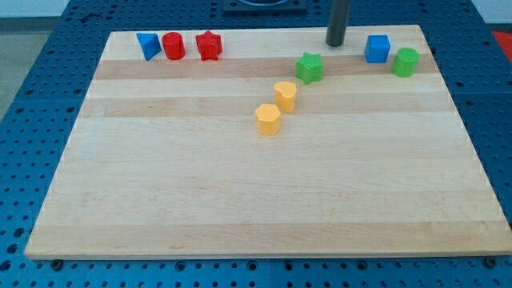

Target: Nudge green circle a bit down

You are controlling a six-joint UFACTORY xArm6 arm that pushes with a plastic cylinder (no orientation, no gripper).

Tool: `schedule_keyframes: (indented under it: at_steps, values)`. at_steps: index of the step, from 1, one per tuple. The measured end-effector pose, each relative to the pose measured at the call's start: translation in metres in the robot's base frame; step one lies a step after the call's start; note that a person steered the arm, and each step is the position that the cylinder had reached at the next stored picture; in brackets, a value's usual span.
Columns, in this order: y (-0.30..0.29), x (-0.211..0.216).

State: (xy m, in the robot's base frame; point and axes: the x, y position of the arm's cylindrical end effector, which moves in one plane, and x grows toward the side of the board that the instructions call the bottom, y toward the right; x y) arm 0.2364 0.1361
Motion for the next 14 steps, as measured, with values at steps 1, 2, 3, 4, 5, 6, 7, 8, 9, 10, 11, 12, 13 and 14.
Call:
schedule_keyframes:
  at_steps: [1, 2, 3, 4, 5, 6, 7, 8, 9, 10, 11, 12, 13, 14]
  values:
    - [0.011, -0.005]
    - [0.021, -0.035]
    - [0.071, -0.037]
    - [0.113, -0.030]
    - [0.159, 0.000]
    - [0.162, 0.013]
    - [0.150, 0.014]
    - [0.141, 0.019]
    - [0.141, 0.019]
    - [0.139, 0.019]
    - [0.138, 0.020]
    - [0.122, 0.021]
    - [0.116, 0.022]
    - [0.045, 0.062]
